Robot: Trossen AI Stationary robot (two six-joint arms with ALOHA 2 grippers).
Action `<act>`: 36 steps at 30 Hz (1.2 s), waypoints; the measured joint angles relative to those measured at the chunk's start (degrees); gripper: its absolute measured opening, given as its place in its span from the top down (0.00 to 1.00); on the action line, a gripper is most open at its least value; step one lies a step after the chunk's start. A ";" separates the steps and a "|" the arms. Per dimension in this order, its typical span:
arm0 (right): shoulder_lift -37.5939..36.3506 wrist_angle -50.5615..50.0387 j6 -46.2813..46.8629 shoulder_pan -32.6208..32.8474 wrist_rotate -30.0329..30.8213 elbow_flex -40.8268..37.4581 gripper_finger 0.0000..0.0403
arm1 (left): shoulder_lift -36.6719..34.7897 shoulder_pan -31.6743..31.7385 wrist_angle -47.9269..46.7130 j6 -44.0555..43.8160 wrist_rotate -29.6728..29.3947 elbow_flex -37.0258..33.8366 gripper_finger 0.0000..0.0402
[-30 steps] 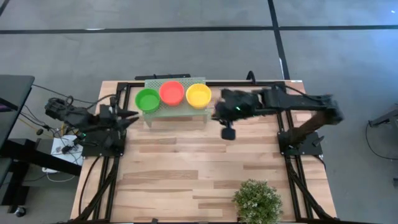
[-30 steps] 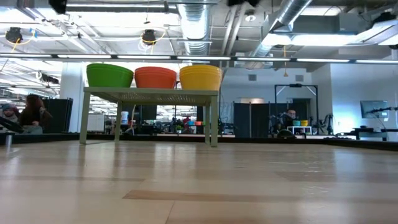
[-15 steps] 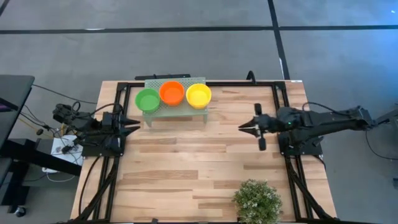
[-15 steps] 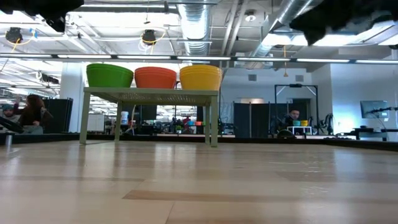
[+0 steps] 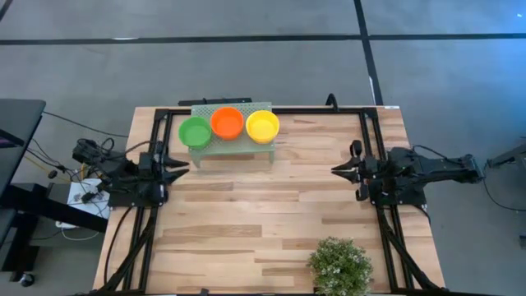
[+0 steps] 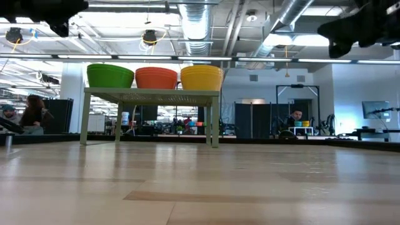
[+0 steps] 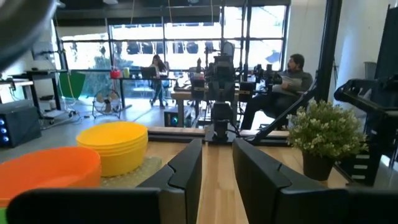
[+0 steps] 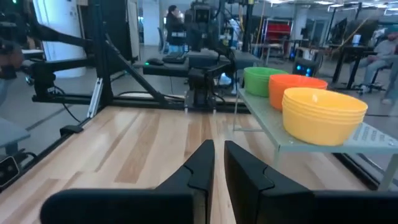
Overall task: Pick & Place Mini bowls
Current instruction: Return to Home Position
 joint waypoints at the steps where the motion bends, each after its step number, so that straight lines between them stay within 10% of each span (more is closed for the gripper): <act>1: -1.17 -0.38 -0.08 0.00 0.01 -0.66 0.92 | 0.01 0.00 1.93 0.19 0.04 -1.42 0.77; 22: -9.61 -2.55 -7.57 -0.15 0.15 -5.70 0.94 | -1.01 1.20 14.56 7.76 10.92 -12.23 0.77; 36: -9.61 -2.78 -8.59 -0.15 0.17 -5.70 0.93 | -1.44 20.08 14.88 0.67 20.71 -16.00 0.77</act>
